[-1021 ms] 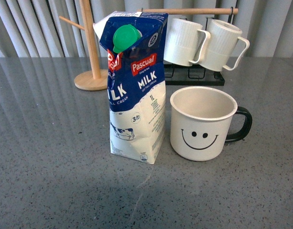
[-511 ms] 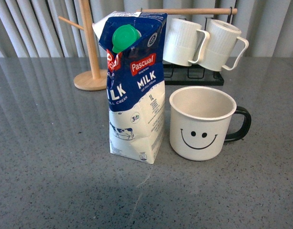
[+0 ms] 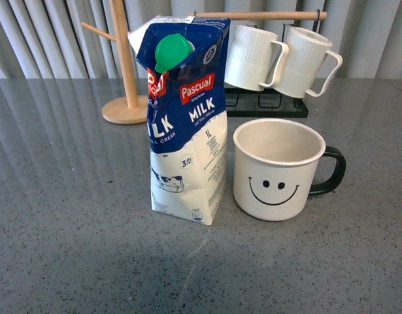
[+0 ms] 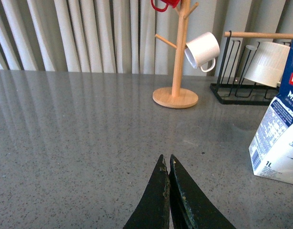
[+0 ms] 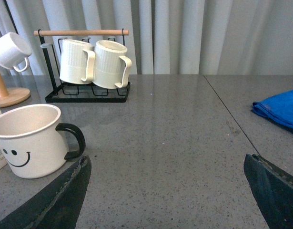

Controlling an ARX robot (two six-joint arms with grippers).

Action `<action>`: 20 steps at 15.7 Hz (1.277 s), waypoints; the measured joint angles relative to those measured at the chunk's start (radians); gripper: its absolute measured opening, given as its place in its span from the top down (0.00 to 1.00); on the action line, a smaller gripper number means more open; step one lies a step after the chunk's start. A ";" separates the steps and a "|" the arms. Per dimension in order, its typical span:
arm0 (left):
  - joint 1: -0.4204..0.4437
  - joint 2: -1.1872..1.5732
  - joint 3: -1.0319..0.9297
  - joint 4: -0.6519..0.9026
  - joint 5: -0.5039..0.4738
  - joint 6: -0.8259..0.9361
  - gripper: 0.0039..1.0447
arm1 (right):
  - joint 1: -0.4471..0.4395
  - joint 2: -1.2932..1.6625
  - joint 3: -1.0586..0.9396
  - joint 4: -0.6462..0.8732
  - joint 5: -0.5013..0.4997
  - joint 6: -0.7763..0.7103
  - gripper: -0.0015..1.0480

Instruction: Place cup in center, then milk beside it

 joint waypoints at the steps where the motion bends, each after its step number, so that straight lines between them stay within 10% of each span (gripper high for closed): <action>1: 0.000 0.000 0.000 0.000 0.000 -0.001 0.98 | 0.000 0.000 0.000 0.000 0.000 0.000 0.06; 10: 0.000 0.000 0.000 0.000 0.000 0.001 0.04 | 0.000 0.000 0.000 0.000 0.000 0.000 0.06; 20: 0.000 0.000 0.000 0.000 0.000 0.002 0.06 | 0.000 0.000 0.000 0.000 0.000 0.000 0.06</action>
